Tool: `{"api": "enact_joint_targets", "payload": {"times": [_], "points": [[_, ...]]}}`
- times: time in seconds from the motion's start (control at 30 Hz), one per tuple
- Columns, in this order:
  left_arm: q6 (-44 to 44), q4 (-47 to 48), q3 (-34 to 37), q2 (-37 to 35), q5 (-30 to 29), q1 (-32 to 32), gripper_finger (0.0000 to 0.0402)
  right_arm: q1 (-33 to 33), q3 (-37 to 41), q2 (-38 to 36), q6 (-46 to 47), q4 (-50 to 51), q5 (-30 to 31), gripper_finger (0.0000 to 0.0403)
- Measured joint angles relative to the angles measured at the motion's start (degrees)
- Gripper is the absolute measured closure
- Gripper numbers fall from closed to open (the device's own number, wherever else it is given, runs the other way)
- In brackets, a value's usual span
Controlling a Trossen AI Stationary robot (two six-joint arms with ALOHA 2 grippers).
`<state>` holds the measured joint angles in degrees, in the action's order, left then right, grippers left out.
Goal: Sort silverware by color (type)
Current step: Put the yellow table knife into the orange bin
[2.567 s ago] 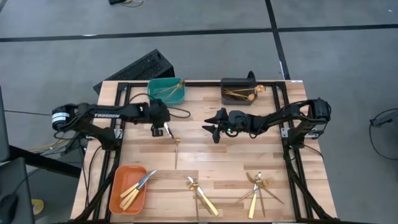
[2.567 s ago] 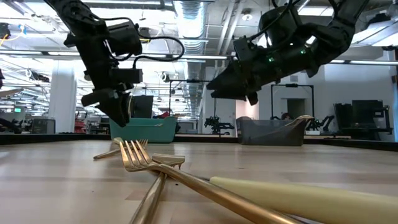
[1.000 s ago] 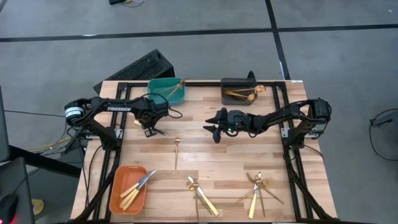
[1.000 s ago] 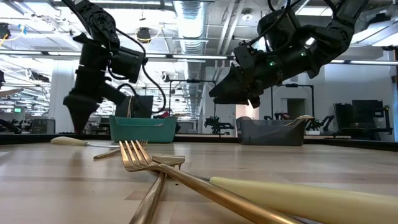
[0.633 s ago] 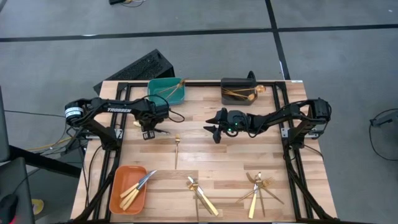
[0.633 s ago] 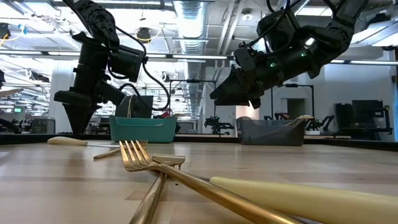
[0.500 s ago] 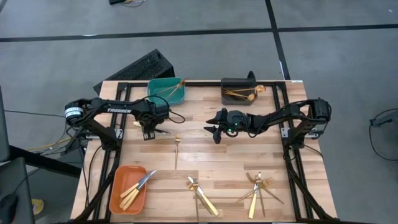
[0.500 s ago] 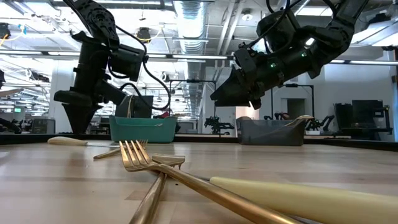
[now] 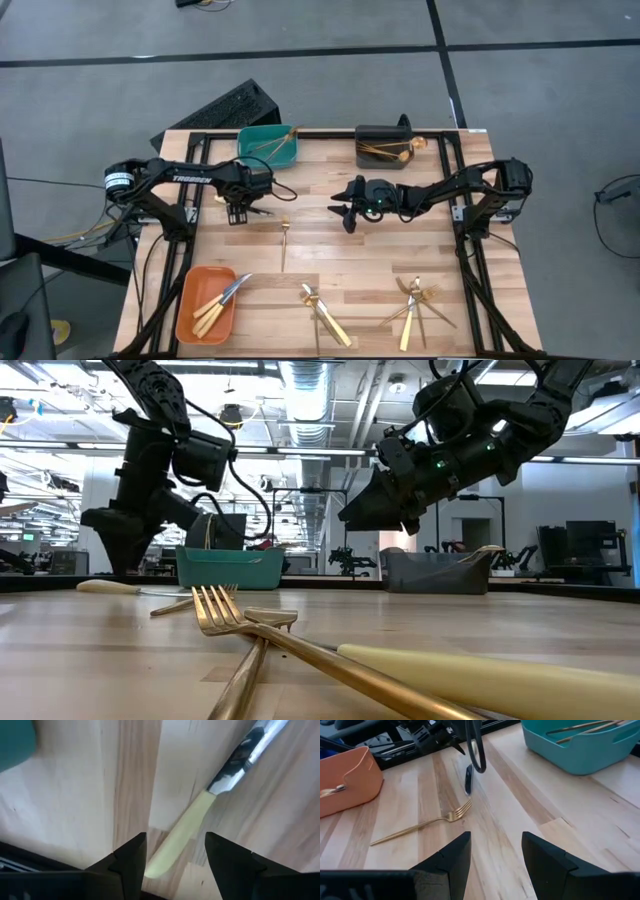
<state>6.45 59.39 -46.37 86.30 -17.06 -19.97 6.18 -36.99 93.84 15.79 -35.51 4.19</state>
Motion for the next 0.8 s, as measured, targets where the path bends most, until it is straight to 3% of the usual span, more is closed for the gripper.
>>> {"api": "enact_joint_targets", "payload": {"times": [0.2,0.4,0.8], "points": [[1.23,-5.69,5.70,0.08,-2.31,-0.06,0.0216,-0.05,0.00,0.00,-0.73,0.00,-0.01,0.0203],[0.86,-5.11,5.14,0.46,-3.32,-0.54,0.0228,-0.05,0.00,0.00,-0.85,-0.07,0.02,0.0203],[4.82,-4.58,4.57,4.41,5.52,-1.79,0.0366,-0.09,0.00,-0.01,-0.83,-0.22,0.02,0.0203]]}}
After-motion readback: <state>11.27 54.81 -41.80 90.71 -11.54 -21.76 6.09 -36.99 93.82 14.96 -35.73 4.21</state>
